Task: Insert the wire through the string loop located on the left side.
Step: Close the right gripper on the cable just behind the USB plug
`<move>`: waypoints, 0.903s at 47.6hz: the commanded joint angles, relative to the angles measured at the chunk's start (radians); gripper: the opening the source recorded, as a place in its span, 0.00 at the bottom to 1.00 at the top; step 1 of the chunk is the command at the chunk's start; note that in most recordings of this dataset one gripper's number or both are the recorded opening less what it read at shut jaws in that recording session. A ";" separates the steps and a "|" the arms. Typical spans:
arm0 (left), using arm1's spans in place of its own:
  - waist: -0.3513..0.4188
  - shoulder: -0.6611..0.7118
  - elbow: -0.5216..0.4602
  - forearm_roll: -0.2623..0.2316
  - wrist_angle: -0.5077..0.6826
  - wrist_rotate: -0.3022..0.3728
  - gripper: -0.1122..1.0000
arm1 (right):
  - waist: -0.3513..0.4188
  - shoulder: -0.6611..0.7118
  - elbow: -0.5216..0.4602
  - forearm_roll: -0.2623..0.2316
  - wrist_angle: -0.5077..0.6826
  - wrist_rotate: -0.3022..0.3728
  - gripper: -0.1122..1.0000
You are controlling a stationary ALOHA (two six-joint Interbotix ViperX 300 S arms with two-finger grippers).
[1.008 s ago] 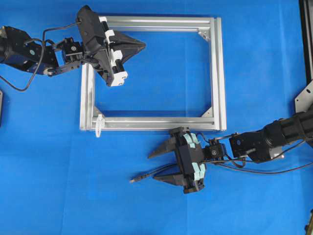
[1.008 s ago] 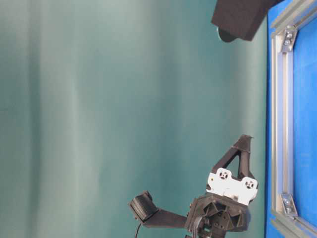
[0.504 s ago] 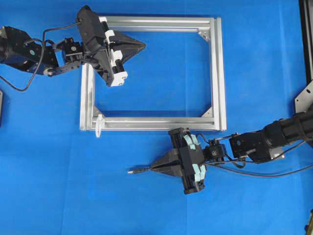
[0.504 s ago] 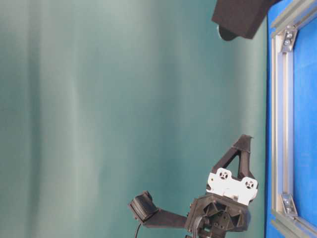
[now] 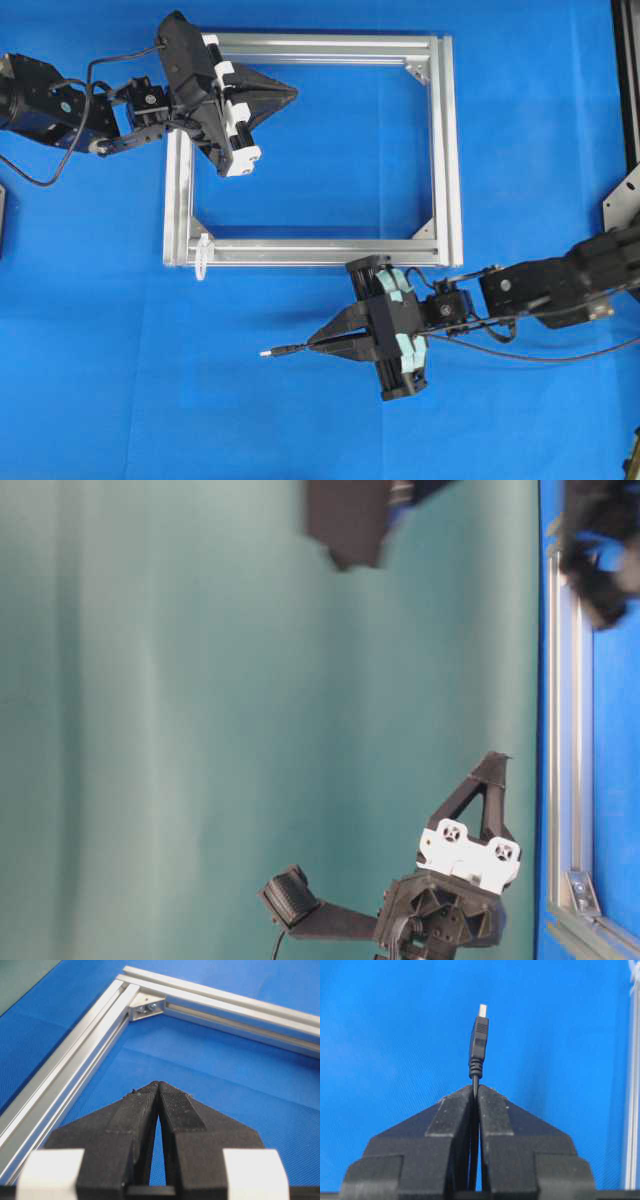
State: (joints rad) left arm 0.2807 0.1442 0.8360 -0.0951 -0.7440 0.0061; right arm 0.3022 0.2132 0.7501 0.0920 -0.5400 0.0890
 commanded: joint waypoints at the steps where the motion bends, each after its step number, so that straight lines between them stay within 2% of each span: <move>1: 0.002 -0.031 -0.008 0.003 -0.005 -0.002 0.10 | 0.005 -0.080 -0.017 0.000 0.037 -0.003 0.06; 8: 0.002 -0.032 -0.008 0.003 -0.005 -0.003 0.10 | 0.003 -0.121 -0.017 -0.002 0.069 -0.011 0.06; 43: 0.000 -0.032 -0.008 0.003 0.005 -0.008 0.10 | 0.002 -0.120 -0.014 -0.002 0.075 -0.012 0.06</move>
